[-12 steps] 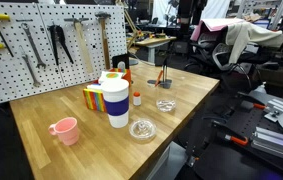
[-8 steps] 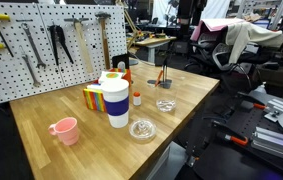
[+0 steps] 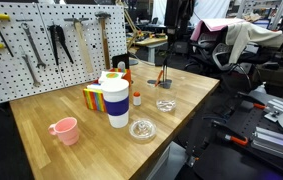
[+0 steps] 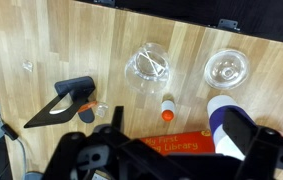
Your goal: Put the white and red shaker in the glass container
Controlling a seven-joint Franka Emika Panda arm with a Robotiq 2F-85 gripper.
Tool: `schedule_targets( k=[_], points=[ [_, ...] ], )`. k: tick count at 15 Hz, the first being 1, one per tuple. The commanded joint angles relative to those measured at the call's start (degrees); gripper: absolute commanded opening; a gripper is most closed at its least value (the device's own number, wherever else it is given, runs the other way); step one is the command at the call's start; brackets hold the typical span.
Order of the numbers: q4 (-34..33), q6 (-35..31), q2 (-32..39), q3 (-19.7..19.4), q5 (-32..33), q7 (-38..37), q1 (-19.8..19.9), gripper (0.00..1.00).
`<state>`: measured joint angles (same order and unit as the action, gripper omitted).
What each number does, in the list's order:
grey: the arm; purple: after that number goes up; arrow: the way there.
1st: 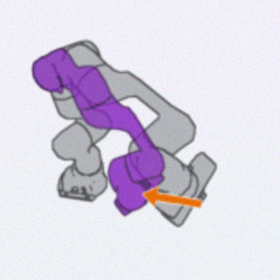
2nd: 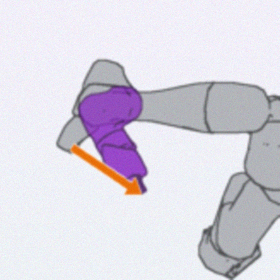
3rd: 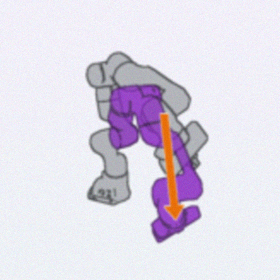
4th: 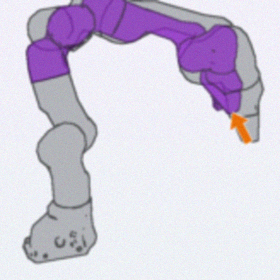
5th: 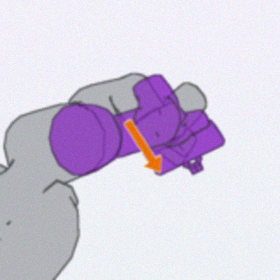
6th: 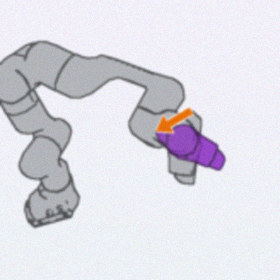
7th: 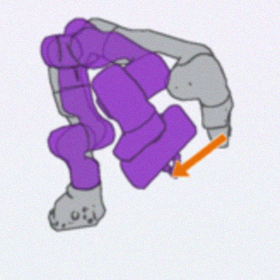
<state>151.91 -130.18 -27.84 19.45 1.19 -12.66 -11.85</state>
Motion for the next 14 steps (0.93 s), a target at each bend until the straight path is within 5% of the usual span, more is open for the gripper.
schedule_targets(
  k=[1, 7, 14],
  points=[
    [-0.13, 0.13, 0.08, -0.74, 0.47, -0.34, -0.74, 1.00],
    [-2.43, -4.80, 4.31, 0.45, 4.30, -2.18, 1.27, 1.00],
    [-11.03, -12.15, 23.27, 0.29, 15.83, -5.12, 3.20, 1.00]
  ],
)
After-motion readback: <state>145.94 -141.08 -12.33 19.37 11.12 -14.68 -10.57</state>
